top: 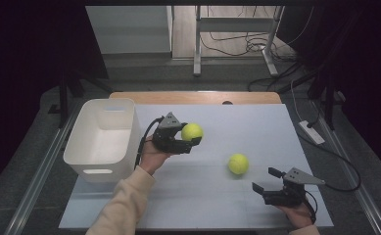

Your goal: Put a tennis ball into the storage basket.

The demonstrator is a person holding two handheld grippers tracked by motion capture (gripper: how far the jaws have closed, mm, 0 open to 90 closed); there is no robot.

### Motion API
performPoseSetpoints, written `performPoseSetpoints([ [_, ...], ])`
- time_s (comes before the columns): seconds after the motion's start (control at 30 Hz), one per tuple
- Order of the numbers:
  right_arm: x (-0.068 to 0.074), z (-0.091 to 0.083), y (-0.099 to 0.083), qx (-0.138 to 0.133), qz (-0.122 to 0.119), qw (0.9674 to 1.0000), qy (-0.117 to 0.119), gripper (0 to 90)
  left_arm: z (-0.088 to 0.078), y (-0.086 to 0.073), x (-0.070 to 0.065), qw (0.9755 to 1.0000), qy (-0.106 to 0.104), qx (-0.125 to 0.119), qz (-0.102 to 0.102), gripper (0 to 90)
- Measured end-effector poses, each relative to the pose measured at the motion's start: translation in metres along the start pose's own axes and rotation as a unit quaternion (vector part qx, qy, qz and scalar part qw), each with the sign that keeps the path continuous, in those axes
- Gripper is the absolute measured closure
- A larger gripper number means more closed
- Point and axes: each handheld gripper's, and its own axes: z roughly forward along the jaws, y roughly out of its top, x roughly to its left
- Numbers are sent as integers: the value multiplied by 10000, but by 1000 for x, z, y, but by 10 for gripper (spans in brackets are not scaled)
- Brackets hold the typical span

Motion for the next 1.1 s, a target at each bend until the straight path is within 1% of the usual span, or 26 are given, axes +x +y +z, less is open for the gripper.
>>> performPoseSetpoints([
  [0.47,0,0,0,-7,3,10000,-13,83,-10,2,4,9999,91,-110,-31,271],
  [1.1,-1,-2,1,-53,15,10000,-54,84,-30,11,10,9992,256,-303,-52,271],
])
